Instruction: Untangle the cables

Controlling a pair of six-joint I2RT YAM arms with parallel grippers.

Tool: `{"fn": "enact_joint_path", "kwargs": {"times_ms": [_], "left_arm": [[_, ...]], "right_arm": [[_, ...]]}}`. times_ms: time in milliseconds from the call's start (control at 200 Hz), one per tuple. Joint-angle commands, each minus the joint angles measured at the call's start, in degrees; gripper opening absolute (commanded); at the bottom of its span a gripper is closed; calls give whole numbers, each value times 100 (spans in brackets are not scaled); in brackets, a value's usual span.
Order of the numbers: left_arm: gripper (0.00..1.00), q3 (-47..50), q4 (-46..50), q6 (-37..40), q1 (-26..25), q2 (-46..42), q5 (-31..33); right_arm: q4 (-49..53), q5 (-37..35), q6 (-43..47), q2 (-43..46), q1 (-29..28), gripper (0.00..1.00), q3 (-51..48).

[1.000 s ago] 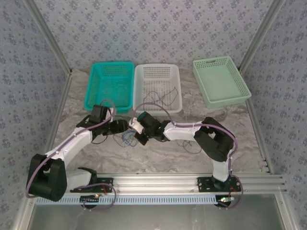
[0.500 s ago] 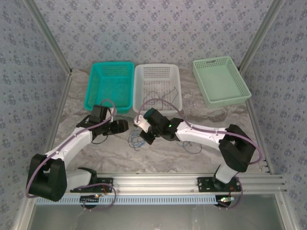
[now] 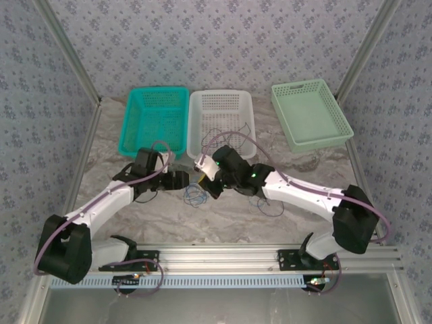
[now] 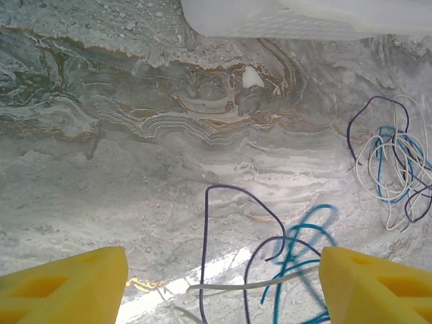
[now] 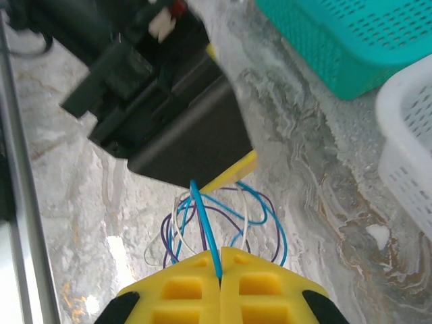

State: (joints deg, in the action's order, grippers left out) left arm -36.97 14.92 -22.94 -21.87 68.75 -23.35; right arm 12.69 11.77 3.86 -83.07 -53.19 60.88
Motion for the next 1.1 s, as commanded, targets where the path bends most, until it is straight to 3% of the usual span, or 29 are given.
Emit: {"fn": "enact_joint_path", "kwargs": {"times_ms": [0, 140, 420, 730, 969, 1094], "left_arm": [[74, 116, -220, 171, -10, -181, -222], [73, 269, -312, 165, -9, -447, -117], [65, 227, -1, 132, -28, -547, 325], [76, 802, -1321, 186, -387, -2091, 268], [76, 896, -1634, 566, -1027, -2000, 291], [74, 862, -1556, 784, -1196, -1976, 727]], "right_arm": [[65, 364, -253, 363, 191, 0, 85], [409, 342, -253, 279, 258, 0, 196], [106, 755, -611, 511, 514, 0, 121], [189, 808, -680, 64, 361, 0, 312], [87, 758, -847, -94, 348, 0, 515], [49, 926, -937, -104, 338, 0, 615]]}}
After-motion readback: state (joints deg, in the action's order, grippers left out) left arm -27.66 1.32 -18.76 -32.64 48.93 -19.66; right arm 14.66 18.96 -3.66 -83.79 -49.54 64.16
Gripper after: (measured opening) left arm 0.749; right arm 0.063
